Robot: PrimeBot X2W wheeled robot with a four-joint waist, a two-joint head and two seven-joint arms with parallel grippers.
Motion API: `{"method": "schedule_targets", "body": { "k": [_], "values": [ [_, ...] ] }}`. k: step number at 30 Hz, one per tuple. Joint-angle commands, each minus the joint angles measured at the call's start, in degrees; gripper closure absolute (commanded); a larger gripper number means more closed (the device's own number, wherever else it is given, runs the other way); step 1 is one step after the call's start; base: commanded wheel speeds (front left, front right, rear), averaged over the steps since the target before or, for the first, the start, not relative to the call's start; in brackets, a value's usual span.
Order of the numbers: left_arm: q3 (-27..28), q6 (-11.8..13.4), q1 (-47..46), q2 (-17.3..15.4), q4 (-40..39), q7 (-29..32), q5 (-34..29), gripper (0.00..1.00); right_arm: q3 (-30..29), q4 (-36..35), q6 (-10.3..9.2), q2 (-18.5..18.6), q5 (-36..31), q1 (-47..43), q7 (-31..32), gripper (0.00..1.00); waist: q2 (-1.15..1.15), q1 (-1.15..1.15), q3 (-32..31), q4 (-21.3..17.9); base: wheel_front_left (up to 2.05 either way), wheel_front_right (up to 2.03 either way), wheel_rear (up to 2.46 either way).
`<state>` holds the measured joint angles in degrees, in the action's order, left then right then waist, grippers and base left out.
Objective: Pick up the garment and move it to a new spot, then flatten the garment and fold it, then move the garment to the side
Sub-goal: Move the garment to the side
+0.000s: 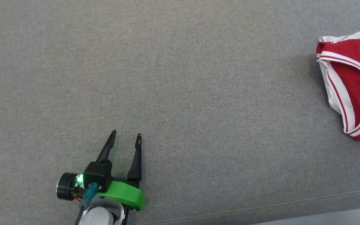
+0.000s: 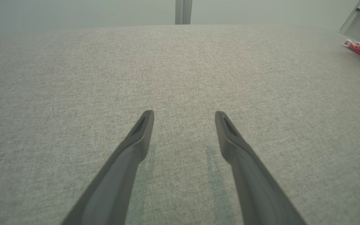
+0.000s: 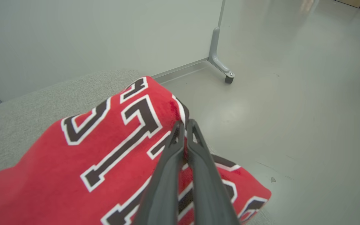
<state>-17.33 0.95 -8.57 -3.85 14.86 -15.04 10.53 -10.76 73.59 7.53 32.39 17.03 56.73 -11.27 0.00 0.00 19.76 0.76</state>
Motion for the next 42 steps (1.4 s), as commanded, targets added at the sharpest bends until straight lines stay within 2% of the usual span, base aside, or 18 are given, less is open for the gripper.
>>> {"method": "schedule_targets", "body": {
  "k": [1, 11, 18, 24, 30, 37, 42],
  "values": [
    [0.0, -0.2, -0.8, -0.2, 0.0, -0.2, -0.2, 0.0, -0.4, 0.2, -0.09, 0.1, -0.3, -0.2, -0.4, 0.0, 0.0, 0.0, 0.2, 0.1, 0.0, 0.0, 0.0],
    [0.1, -0.1, -0.7, -0.1, 0.6, -0.2, -0.2, 0.0, -6.9, 0.3, -0.1, -0.7, -7.2, -2.3, -0.2, 0.0, 0.0, 0.0, -1.0, -1.5, 0.0, 0.0, 0.0],
    [0.7, 0.0, -0.8, 0.0, 0.6, -0.2, 0.2, 0.0, -6.3, -1.0, -0.1, -4.1, -10.4, -1.9, -2.7, 0.0, 0.0, 0.0, -4.1, -3.1, 0.0, 0.0, 0.0],
    [2.1, -0.3, -0.9, 0.3, -0.1, -0.2, 1.6, 0.0, -1.8, -7.1, -0.1, -8.0, -10.7, -4.5, -3.8, 0.0, 0.0, 0.0, -8.6, -4.3, 0.0, 0.0, 0.0],
    [4.3, -0.3, 0.7, 0.6, -1.1, -0.2, 3.7, 0.0, 5.9, -16.8, -0.1, -11.5, -7.3, -10.6, -3.9, 0.0, 0.0, 0.0, -13.3, -5.2, 0.0, 0.0, 0.0],
    [6.8, 1.3, 3.4, 0.9, -0.4, -0.2, 6.7, 0.0, 15.6, -30.3, -0.1, -13.5, -0.7, -20.7, -3.9, 0.0, 0.0, 0.0, -18.7, -4.9, 0.0, 0.0, 0.0],
    [7.8, 3.2, 5.4, 0.9, 0.7, -0.1, 7.9, 0.0, 17.4, -39.2, -0.09, -15.1, 2.9, -28.8, -3.9, 0.0, 0.0, 0.0, -20.9, -3.6, 0.0, 0.0, 0.0]
  ]
}}
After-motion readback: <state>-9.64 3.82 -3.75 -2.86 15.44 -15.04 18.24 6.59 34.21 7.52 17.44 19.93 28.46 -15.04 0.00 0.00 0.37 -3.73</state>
